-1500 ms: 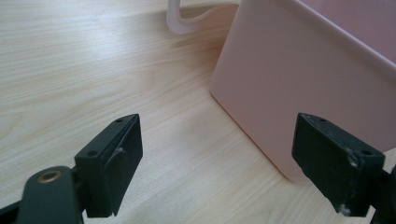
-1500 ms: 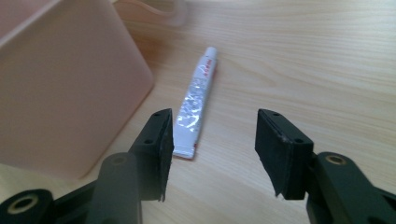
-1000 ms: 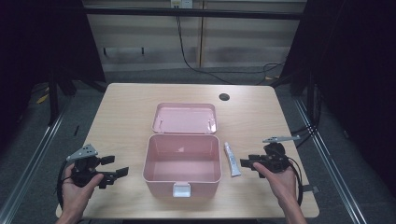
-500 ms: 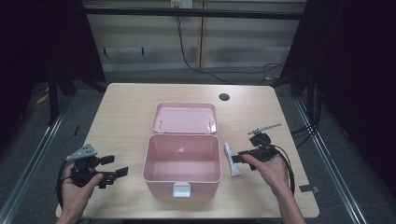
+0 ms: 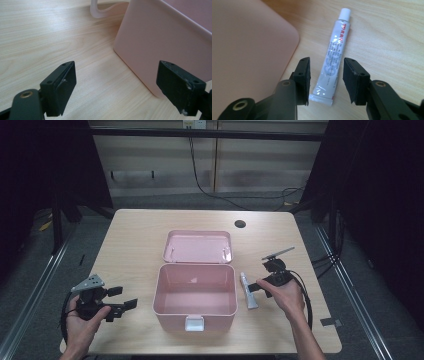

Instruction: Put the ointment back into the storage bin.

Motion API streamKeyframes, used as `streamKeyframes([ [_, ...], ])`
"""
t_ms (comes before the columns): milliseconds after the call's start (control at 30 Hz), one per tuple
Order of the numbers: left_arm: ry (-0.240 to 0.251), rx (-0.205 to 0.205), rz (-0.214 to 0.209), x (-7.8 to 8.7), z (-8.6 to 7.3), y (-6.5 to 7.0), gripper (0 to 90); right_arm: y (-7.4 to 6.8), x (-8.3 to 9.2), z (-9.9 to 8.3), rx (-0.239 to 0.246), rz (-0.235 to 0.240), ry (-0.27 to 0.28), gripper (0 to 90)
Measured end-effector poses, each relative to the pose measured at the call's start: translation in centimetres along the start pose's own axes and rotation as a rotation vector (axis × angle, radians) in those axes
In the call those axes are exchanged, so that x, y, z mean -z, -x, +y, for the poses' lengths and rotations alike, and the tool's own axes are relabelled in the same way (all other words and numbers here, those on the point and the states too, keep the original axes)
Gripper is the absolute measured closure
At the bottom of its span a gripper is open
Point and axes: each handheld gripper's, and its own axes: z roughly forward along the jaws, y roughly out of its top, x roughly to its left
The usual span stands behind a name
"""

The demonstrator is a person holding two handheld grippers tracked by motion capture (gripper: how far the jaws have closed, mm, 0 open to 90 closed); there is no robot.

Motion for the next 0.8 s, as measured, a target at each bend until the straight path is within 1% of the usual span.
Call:
streamKeyframes([
  [67,0.002,0.003,-0.002,0.0,0.0,0.0,16.5,0.0,-0.3,0.2,0.003,-0.004,-0.021,60.3],
  [100,0.003,0.003,0.0,0.0,0.0,0.0,16.4,0.1,-0.7,0.3,0.005,0.004,-0.032,62.2],
  [200,0.004,0.003,-0.002,0.0,0.0,0.0,16.5,0.0,-1.1,0.4,0.004,0.0,-0.038,62.4],
  [300,0.002,0.002,-0.002,0.0,0.0,0.0,16.4,0.0,-1.6,0.6,0.004,-0.02,-0.054,62.5],
  [333,0.003,0.002,-0.001,0.0,0.0,0.0,16.5,0.0,-1.8,0.6,0.011,-0.028,-0.055,62.5],
  [367,0.002,0.004,-0.002,0.0,0.0,0.0,16.4,0.0,-2.1,0.7,0.012,-0.042,-0.068,62.5],
  [400,0.002,0.002,-0.001,0.0,0.0,0.0,16.4,0.0,-2.1,0.7,0.012,-0.042,-0.068,62.5],
  [467,0.003,0.002,-0.001,0.0,0.0,0.0,16.5,0.0,-2.5,0.8,0.019,-0.061,-0.083,62.3],
  [533,0.003,0.004,-0.004,0.0,0.0,0.0,16.5,-0.1,-2.6,0.8,0.018,-0.062,-0.085,62.2],
  [600,0.002,0.003,-0.003,0.0,0.0,0.0,16.5,-0.2,-3.0,0.9,0.033,-0.071,-0.093,62.1],
  [667,0.003,0.002,-0.002,0.0,0.0,0.0,16.4,-0.3,-3.0,0.9,0.031,-0.069,-0.091,62.1],
  [700,0.004,0.003,-0.004,0.0,0.0,0.0,16.5,-0.4,-3.2,1.0,0.041,-0.089,-0.102,62.8],
  [800,0.003,0.002,-0.003,0.0,0.0,0.0,16.4,-0.6,-3.4,1.0,0.044,-0.102,-0.116,63.1],
])
